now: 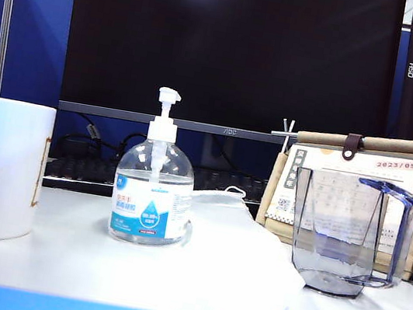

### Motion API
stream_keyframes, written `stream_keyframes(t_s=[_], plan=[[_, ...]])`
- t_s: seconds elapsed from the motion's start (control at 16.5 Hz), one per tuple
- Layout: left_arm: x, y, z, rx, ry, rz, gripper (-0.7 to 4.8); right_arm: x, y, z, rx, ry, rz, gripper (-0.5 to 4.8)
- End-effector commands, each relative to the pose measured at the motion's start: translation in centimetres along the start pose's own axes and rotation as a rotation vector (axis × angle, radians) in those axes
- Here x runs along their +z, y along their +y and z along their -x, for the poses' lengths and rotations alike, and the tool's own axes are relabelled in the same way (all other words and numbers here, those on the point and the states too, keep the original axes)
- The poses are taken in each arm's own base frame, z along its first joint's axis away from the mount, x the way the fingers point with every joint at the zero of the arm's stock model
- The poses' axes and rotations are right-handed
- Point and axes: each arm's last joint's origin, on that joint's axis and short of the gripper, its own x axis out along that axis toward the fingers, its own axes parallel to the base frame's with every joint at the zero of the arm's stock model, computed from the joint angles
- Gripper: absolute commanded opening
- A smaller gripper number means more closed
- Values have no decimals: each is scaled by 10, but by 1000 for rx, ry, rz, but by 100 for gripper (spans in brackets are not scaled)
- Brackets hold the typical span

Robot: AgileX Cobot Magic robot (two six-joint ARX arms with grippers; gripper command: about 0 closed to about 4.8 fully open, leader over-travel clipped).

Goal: Swap the positions of the transparent plastic cup and the white ceramic cup.

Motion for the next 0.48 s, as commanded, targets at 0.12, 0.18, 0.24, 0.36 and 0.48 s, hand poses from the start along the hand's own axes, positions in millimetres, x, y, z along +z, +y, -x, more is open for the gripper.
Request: stream_keyframes(t_s=[0.12, 0.18, 0.24, 0.36, 0.48], plan=[[8, 27, 7, 317, -102, 39, -3, 1, -11, -3, -325, -130, 21, -1], [8, 28, 8, 363, -117, 40, -3, 2, -14, -3, -416, -164, 21, -1], [8, 28, 8, 372, -120, 39, -3, 3, -17, -3, -498, -195, 20, -1], [8, 28, 8, 369, -119, 39, -3, 4, -21, -2, -623, -241, 19, -1], [8, 28, 8, 368, -119, 39, -3, 6, -25, -1, -748, -288, 18, -1]])
